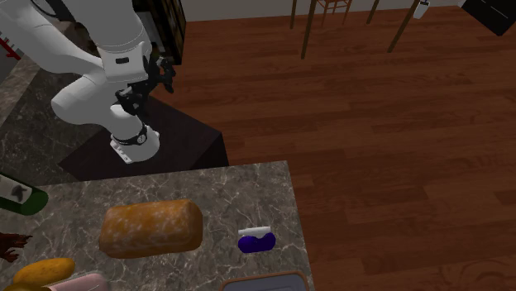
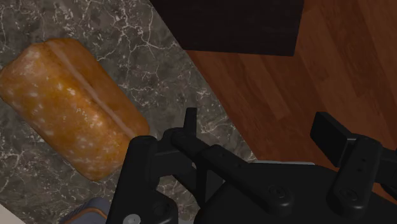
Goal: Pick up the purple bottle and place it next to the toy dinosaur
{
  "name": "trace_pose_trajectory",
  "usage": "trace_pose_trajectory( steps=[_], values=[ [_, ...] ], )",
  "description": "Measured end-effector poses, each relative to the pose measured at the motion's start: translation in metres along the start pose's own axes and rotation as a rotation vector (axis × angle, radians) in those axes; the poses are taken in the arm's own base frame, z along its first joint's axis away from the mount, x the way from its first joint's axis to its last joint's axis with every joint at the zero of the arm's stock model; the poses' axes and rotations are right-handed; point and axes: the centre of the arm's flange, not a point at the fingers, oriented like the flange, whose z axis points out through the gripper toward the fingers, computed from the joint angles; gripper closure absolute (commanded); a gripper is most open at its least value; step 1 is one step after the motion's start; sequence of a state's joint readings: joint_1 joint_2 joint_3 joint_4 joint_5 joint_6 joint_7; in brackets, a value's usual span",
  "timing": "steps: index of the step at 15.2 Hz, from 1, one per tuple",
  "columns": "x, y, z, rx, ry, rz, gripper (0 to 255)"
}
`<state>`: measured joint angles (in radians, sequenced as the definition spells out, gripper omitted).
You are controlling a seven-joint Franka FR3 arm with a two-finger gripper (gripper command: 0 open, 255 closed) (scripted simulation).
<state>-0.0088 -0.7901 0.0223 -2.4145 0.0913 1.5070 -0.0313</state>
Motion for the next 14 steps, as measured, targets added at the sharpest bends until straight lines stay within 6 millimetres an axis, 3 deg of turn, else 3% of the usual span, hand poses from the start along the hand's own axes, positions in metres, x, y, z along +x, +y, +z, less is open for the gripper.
trace_pose_trajectory(
  steps=[2,5,14],
  values=[
    [0.002,0.004,0.003,0.001,0.006,-0.009,0],
    [0.016,0.028,0.018,0.003,0.038,-0.062,0],
    [0.082,0.103,0.069,0.01,0.156,-0.252,0]
  ],
)
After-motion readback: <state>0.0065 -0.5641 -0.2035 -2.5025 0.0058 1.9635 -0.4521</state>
